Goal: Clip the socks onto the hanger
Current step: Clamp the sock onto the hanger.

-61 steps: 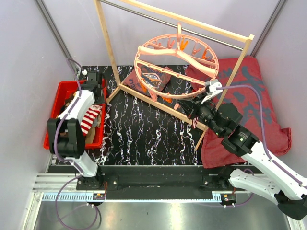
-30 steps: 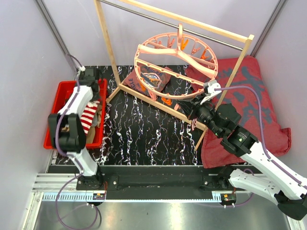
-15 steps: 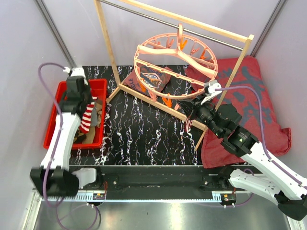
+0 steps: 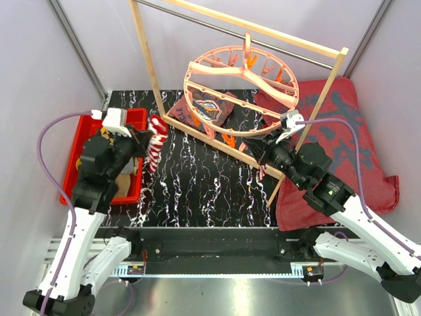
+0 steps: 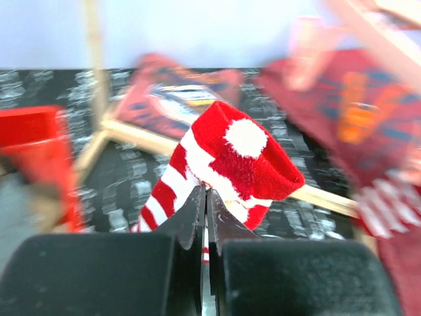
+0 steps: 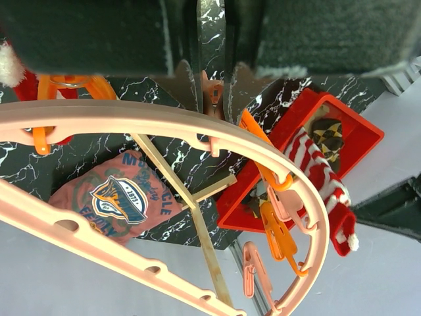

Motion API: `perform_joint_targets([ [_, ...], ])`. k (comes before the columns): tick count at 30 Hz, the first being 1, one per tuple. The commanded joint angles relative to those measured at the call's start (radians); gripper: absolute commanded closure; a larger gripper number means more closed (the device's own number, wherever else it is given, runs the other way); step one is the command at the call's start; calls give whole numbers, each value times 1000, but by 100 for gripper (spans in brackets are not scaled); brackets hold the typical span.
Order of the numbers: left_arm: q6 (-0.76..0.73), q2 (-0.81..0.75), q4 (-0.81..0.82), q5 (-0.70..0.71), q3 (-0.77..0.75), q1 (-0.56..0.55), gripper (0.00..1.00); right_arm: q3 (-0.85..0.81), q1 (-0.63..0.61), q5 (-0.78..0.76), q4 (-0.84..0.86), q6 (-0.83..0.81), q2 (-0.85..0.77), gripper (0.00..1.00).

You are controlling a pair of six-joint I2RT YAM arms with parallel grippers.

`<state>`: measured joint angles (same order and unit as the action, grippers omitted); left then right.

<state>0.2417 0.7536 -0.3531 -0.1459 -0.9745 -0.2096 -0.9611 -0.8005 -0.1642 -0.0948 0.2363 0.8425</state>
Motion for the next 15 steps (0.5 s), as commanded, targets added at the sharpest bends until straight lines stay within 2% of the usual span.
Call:
perform_joint_targets([
  [1,116,-22,212,-112,83,-124,100,-47,-6,12,15,21,-13,91],
  [9,222,47,515,-15,212,-425,100,-51,-5,9,17,40,-19,92],
  [15,248,130,674,61,238,-563,100,-51,-5,9,17,52,-23,92],
])
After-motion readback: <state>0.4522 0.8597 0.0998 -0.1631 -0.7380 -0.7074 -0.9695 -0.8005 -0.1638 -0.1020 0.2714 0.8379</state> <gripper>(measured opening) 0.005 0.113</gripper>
